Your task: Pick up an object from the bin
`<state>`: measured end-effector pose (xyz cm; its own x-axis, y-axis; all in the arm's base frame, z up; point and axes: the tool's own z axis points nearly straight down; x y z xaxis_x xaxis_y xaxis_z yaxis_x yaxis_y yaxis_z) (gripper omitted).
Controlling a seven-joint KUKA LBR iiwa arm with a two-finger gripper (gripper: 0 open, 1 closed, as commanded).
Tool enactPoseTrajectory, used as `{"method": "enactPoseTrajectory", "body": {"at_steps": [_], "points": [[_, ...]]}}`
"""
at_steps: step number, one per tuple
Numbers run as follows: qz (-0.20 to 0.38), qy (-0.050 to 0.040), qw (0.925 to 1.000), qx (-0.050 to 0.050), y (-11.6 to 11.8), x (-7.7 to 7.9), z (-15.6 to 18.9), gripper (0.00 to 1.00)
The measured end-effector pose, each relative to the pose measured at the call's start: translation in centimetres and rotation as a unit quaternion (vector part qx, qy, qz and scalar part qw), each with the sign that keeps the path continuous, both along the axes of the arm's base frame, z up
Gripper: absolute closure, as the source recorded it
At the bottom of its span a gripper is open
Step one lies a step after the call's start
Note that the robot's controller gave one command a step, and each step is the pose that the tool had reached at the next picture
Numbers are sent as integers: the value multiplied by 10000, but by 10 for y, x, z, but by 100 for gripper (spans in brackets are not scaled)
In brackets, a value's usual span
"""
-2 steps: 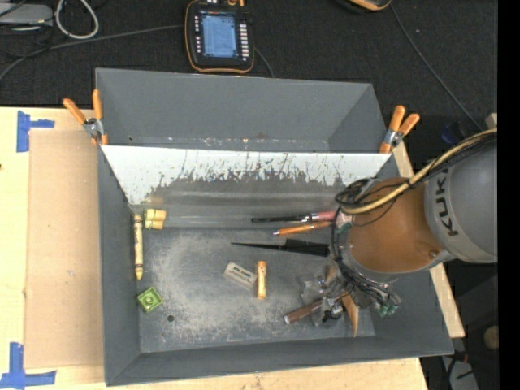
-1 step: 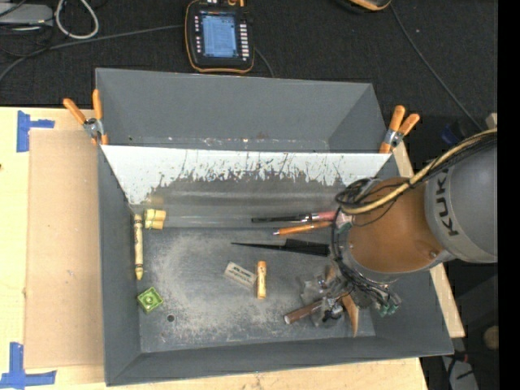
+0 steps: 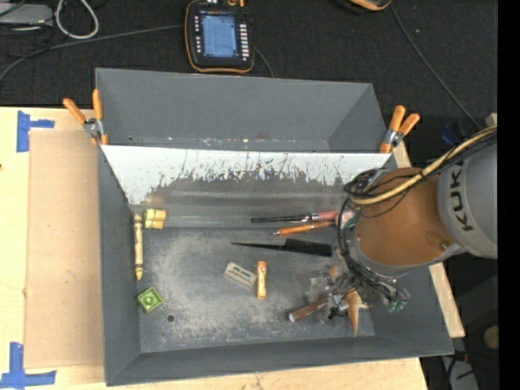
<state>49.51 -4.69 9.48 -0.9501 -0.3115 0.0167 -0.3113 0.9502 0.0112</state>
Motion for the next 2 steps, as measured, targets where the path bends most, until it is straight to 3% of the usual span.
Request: {"method": "enactPoseTrajectory", "body": {"at_steps": [2], "points": [[-12,-21,10000,0,0,2,75,100]]}}
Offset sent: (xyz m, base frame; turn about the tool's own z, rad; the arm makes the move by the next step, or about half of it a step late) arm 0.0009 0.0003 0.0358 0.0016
